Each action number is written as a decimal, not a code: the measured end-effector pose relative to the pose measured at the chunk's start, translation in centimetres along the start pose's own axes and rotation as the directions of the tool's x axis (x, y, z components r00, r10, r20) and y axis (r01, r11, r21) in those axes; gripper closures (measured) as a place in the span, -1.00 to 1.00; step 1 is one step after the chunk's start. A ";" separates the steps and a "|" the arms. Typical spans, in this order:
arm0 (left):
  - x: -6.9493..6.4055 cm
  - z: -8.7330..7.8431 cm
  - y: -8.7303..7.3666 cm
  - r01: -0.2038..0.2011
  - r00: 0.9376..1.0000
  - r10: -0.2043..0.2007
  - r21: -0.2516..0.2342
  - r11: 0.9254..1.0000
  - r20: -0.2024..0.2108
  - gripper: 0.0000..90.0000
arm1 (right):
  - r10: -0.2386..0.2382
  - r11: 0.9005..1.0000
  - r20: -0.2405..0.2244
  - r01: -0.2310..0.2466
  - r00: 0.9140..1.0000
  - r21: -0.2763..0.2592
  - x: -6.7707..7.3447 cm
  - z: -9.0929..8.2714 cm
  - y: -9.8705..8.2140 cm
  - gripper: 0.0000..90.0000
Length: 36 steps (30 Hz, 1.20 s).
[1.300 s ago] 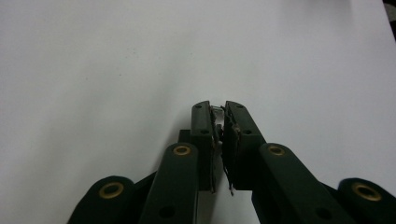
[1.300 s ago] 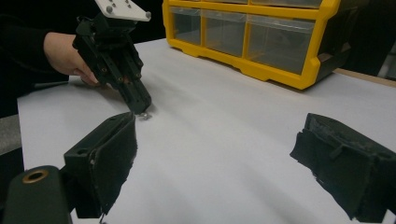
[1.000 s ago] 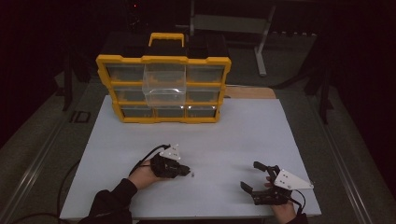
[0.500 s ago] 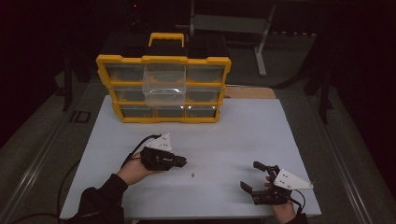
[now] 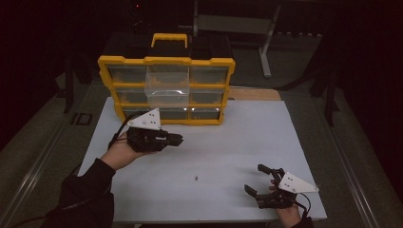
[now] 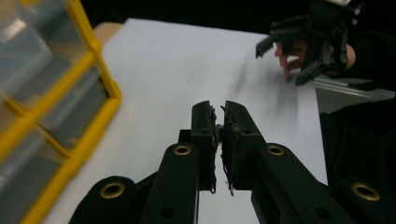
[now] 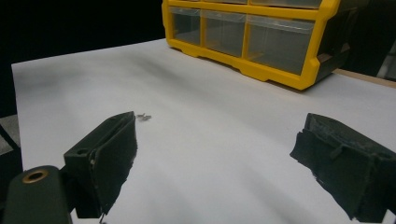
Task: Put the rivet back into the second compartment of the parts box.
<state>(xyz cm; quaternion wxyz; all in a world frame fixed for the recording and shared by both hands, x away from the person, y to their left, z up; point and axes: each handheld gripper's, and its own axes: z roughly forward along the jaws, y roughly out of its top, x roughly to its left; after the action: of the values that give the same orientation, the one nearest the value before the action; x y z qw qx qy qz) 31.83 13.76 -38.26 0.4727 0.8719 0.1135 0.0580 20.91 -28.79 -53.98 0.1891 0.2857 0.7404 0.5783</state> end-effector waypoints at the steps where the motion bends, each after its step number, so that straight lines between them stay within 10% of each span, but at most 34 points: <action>1: 0.1 -0.4 0.3 0.000 1.000 0.000 -0.008 1.000 -0.001 0.83 | -0.002 1.000 0.001 0.002 1.000 0.000 0.0 0.0 0.0 -0.75; 20: 3.3 -8.4 6.2 -0.063 0.992 0.050 -0.113 0.992 -0.112 0.83 | -0.001 1.000 -0.002 0.001 1.000 0.002 0.0 0.1 -0.1 -0.75; 36: 8.2 -9.1 8.9 -0.005 0.985 -0.019 -0.140 0.990 -0.172 0.83 | 0.003 1.000 -0.007 -0.003 1.000 0.006 0.0 0.1 -0.1 -0.75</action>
<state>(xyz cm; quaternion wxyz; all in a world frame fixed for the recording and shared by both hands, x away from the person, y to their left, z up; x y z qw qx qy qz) 39.18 18.47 -25.89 0.5211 0.8280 0.1529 0.1397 20.98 -28.72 -54.15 0.1847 0.2855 0.7423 0.5773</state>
